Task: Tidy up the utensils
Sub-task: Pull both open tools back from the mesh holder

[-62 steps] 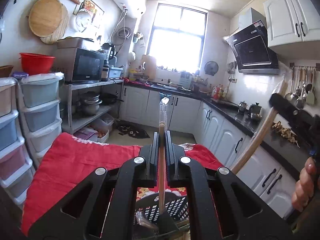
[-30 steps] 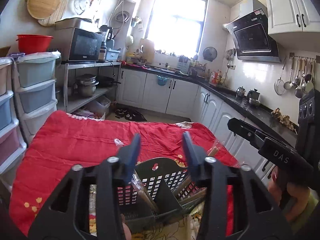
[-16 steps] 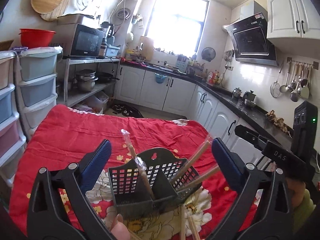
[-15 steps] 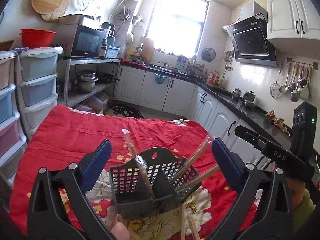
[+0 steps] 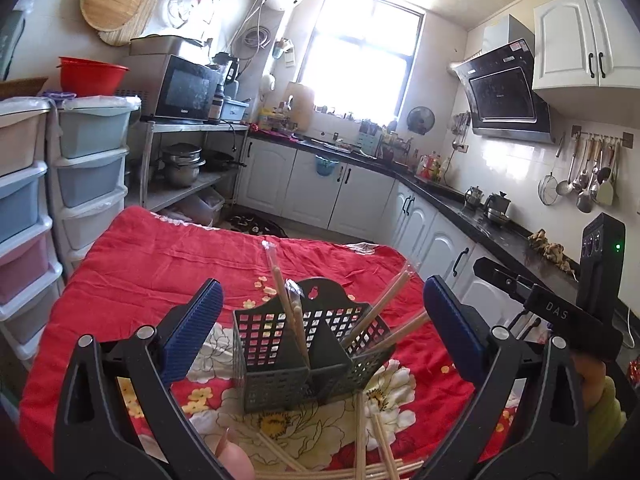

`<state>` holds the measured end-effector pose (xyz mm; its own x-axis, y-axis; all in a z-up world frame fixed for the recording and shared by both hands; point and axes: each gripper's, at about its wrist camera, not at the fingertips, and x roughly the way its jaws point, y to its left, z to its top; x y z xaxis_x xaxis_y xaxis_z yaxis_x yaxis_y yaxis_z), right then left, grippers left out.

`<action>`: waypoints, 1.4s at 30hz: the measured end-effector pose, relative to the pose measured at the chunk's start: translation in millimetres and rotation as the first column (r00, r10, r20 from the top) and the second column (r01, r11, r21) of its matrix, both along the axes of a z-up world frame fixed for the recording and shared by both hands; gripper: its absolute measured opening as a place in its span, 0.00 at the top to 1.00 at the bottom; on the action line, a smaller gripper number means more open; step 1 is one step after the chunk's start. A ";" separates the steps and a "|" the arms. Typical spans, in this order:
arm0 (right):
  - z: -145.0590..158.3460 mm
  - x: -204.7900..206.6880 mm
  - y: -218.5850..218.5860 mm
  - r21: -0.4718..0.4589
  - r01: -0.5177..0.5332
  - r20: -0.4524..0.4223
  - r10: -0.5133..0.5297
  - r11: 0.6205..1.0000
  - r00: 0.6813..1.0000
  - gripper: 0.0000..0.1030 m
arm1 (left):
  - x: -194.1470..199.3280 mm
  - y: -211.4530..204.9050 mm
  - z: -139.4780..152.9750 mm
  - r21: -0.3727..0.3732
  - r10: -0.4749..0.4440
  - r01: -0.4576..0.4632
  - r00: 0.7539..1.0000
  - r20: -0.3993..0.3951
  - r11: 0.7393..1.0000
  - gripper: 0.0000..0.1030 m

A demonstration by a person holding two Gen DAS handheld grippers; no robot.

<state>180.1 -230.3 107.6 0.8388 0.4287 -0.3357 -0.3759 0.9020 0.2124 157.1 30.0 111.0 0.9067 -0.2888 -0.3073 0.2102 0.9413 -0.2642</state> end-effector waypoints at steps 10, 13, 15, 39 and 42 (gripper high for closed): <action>-5.6 -16.2 5.9 0.001 -0.036 -0.012 0.036 0.999 0.999 0.49 | -16.9 2.5 -10.5 -0.001 0.016 -0.016 1.000 -0.014 1.000 0.10; -8.2 -19.4 9.5 -0.002 -0.049 -0.018 0.049 0.999 0.999 0.49 | -19.8 5.2 -13.4 -0.006 0.022 -0.022 1.000 -0.021 1.000 0.10; -9.6 -21.3 12.1 -0.002 -0.056 -0.022 0.056 0.998 0.998 0.49 | -22.3 8.0 -16.1 -0.013 0.031 -0.031 0.999 -0.025 0.999 0.10; -45.2 -33.4 36.6 -0.024 -0.134 -0.118 0.130 0.991 0.984 0.49 | -43.2 29.8 -54.5 0.025 0.133 -0.132 0.986 -0.102 0.991 0.10; -50.9 -33.1 39.5 -0.026 -0.141 -0.134 0.136 0.990 0.982 0.49 | -45.1 30.8 -60.4 0.035 0.144 -0.141 0.983 -0.113 0.989 0.10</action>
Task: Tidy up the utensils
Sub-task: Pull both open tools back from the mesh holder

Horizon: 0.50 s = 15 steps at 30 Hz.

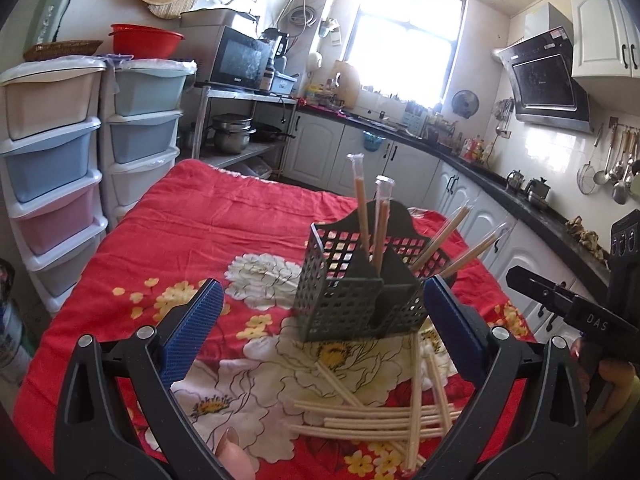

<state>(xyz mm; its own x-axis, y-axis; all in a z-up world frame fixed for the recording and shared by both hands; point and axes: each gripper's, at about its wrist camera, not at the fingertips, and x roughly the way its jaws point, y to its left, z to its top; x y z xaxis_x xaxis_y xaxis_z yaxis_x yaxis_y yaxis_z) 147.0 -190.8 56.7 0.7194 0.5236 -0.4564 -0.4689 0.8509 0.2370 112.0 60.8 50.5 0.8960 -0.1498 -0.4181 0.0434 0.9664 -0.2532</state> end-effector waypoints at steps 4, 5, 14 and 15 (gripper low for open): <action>-5.9 -1.4 6.4 -0.009 -0.012 -0.014 0.012 1.000 1.000 0.49 | -1.4 1.4 -7.3 0.001 0.003 -0.003 1.000 -0.020 1.000 0.10; -7.3 -1.1 8.0 -0.012 -0.016 -0.018 0.015 1.000 1.000 0.49 | -1.7 2.3 -9.7 0.002 0.006 -0.006 1.000 -0.025 1.000 0.10; -26.6 -3.9 22.9 -0.045 -0.044 -0.067 0.041 0.998 0.997 0.49 | -3.2 10.7 -27.2 -0.009 0.027 -0.028 0.997 -0.072 1.000 0.10; -29.4 -3.6 24.1 -0.049 -0.046 -0.076 0.042 0.998 0.996 0.49 | -3.5 11.1 -29.1 -0.012 0.028 -0.029 0.997 -0.077 1.000 0.10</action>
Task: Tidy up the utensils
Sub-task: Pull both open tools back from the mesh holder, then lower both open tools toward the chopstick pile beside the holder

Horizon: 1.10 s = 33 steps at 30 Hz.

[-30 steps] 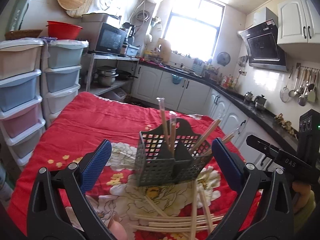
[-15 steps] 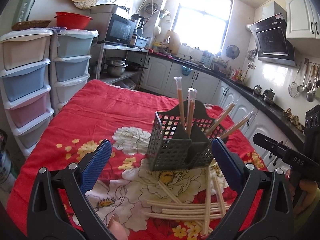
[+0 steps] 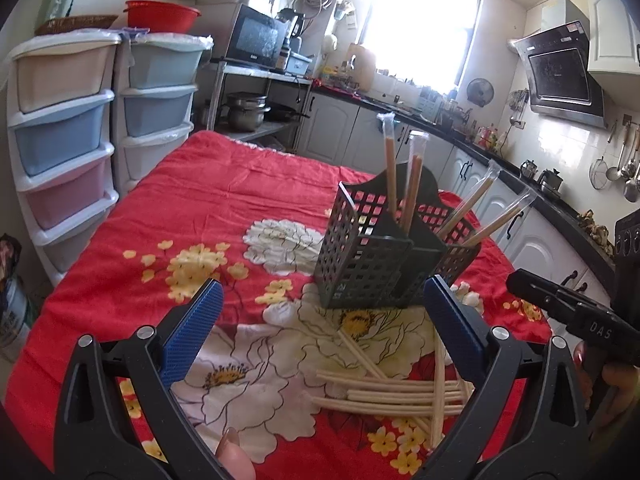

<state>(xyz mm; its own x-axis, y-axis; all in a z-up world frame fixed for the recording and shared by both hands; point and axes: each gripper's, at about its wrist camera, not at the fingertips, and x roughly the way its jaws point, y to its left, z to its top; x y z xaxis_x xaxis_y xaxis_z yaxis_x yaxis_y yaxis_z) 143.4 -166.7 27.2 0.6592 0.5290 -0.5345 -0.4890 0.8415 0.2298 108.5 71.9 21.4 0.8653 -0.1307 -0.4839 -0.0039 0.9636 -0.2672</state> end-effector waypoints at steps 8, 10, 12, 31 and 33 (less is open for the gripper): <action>-23.9 0.5 5.4 -0.018 -0.003 -0.069 0.002 1.000 0.998 0.49 | -1.7 6.3 -18.8 -0.015 0.003 -0.004 0.998 -0.055 1.000 0.10; -28.3 1.1 6.1 -0.023 -0.001 -0.083 -0.001 1.000 0.997 0.49 | -2.6 8.9 -23.4 -0.026 0.003 -0.005 0.998 -0.068 1.000 0.10; -31.6 2.0 6.3 -0.025 -0.002 -0.093 -0.001 1.000 0.996 0.49 | -3.3 11.3 -27.1 -0.037 0.003 -0.006 0.997 -0.079 0.999 0.10; -55.7 4.3 12.5 -0.067 0.005 -0.169 -0.016 0.998 0.985 0.49 | -12.3 32.2 -65.9 -0.207 -0.015 -0.031 0.975 -0.220 0.978 0.32; -59.0 6.3 13.1 -0.076 0.012 -0.182 -0.025 0.997 0.983 0.49 | -12.3 30.8 -71.6 -0.234 -0.034 -0.025 0.969 -0.244 0.972 0.37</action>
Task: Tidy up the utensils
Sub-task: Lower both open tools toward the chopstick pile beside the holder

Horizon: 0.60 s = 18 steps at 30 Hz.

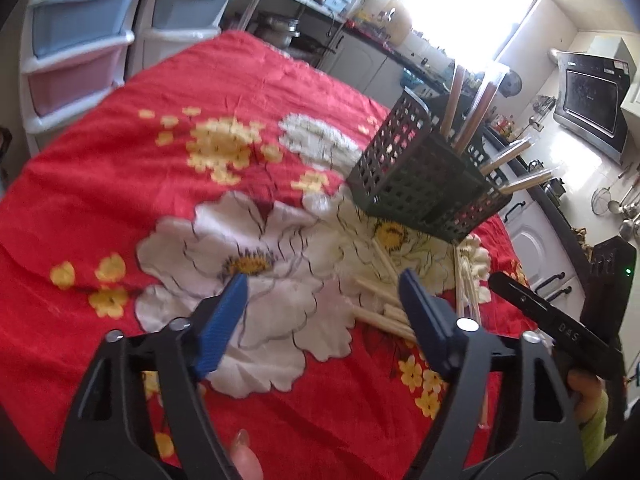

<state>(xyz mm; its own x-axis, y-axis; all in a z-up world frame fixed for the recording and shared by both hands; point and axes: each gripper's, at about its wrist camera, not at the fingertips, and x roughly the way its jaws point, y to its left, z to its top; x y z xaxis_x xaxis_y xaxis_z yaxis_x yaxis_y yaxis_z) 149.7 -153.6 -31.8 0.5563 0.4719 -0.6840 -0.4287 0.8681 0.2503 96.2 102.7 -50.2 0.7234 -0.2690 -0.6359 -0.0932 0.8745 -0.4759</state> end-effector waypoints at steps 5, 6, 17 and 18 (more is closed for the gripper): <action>-10.4 8.6 1.3 -0.025 0.019 -0.045 -0.020 0.999 0.999 0.49 | 0.2 -5.8 -12.8 -0.047 -0.034 0.032 0.998 -0.044 0.998 0.51; -12.8 11.0 1.3 -0.029 0.024 -0.056 -0.026 0.999 0.998 0.50 | 0.5 -6.4 -14.4 -0.059 -0.041 0.038 0.998 -0.051 0.998 0.54; -30.1 42.2 4.6 -0.020 0.055 -0.172 -0.058 0.998 0.983 0.57 | 7.0 -1.8 -34.9 -0.263 -0.063 0.037 0.994 -0.093 0.964 0.70; -31.6 45.7 5.7 -0.019 0.060 -0.184 -0.062 0.998 0.981 0.58 | 8.6 -1.1 -36.3 -0.277 -0.062 0.033 0.994 -0.095 0.960 0.71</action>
<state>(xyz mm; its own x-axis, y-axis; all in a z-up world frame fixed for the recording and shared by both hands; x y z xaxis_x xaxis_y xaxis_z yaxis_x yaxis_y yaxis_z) 195.4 -147.9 -63.3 0.4477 0.4312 -0.7833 -0.3224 0.8949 0.3084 104.8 101.6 -86.5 0.6411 -0.4761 -0.6019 -0.1147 0.7161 -0.6885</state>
